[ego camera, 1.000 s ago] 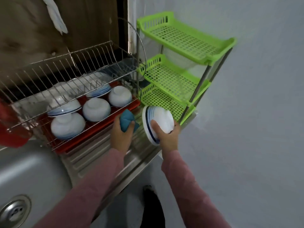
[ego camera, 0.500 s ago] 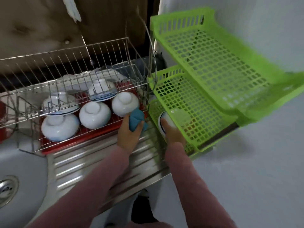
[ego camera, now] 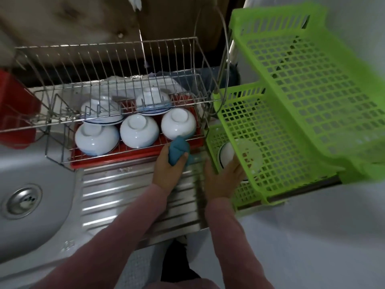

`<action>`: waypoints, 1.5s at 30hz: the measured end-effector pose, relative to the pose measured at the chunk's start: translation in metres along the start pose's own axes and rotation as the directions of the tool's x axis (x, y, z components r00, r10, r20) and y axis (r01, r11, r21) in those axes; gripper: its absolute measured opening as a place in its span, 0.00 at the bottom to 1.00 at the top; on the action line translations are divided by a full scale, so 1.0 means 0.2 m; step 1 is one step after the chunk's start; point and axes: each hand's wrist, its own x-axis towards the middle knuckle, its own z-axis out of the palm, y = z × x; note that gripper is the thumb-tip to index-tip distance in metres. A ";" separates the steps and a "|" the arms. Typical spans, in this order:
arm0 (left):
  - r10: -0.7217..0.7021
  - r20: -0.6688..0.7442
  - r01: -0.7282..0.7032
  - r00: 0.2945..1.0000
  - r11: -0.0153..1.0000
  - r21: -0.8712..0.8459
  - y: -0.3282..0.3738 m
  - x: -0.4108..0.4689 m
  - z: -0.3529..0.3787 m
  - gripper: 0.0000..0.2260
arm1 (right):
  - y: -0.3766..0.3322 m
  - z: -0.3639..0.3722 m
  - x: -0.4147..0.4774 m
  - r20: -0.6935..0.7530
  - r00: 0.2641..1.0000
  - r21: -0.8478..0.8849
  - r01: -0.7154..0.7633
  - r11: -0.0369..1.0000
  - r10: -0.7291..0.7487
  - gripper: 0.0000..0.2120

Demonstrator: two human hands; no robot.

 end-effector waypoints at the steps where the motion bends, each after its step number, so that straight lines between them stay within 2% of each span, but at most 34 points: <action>1: 0.003 -0.015 -0.003 1.000 1.000 -0.004 0.00 -0.02 -0.03 0.14 | -0.03 0.00 -0.04 -0.019 0.996 -0.009 0.082 0.997 -0.082 0.41; 5: 0.037 -0.058 -0.040 0.998 0.998 -0.039 0.00 -0.10 -0.22 0.13 | -0.14 0.05 -0.22 0.170 0.962 0.133 0.195 0.972 -0.216 0.37; 8: 0.056 -0.127 -0.062 0.990 0.997 -0.043 0.00 -0.21 -0.41 0.13 | -0.24 0.07 -0.38 0.338 0.905 0.230 0.185 0.955 -0.257 0.36; 12: -0.012 -0.274 -0.001 0.962 0.999 -0.047 -0.02 -0.38 -0.74 0.12 | -0.35 0.12 -0.64 0.406 0.835 0.255 0.288 0.923 -0.372 0.27; 16: -0.008 -0.393 -0.012 0.919 0.999 -0.048 -0.06 -0.64 -1.12 0.10 | -0.48 0.18 -0.96 0.538 0.713 0.366 0.283 0.886 -0.450 0.21; 20: -0.031 -0.540 -0.007 0.841 0.998 -0.068 -0.10 -0.93 -1.49 0.10 | -0.66 0.23 -1.34 0.704 0.539 0.410 0.225 0.884 -0.463 0.13; 24: -0.001 -0.658 -0.039 0.753 0.998 -0.046 -0.10 -1.22 -1.82 0.08 | -0.82 0.27 -1.73 0.757 0.414 0.456 0.218 0.863 -0.505 0.12; 27: 0.031 -0.723 -0.063 0.690 0.998 -0.017 -0.10 -1.43 -2.07 0.11 | -0.93 0.29 -1.99 0.785 0.324 0.499 0.176 0.849 -0.529 0.11; 30: 0.012 -0.813 -0.041 0.582 0.999 -0.014 -0.12 -1.60 -2.28 0.10 | -1.02 0.33 -2.21 0.820 0.202 0.514 0.150 0.844 -0.535 0.08; 34: -0.017 -0.895 -0.051 0.446 0.998 -0.044 -0.14 -1.77 -2.50 0.11 | -1.15 0.42 -2.45 0.836 0.102 0.527 0.128 0.840 -0.540 0.08; 40: -0.043 -0.947 -0.061 0.317 0.996 -0.066 -0.19 -1.88 -2.91 0.09 | -1.40 0.64 -2.80 0.846 -0.011 0.529 0.149 0.836 -0.533 0.09; 45: -0.021 -0.959 -0.079 0.282 0.996 -0.045 -0.17 -1.83 -3.32 0.09 | -1.65 0.90 -3.06 0.847 -0.042 0.530 0.135 0.837 -0.529 0.06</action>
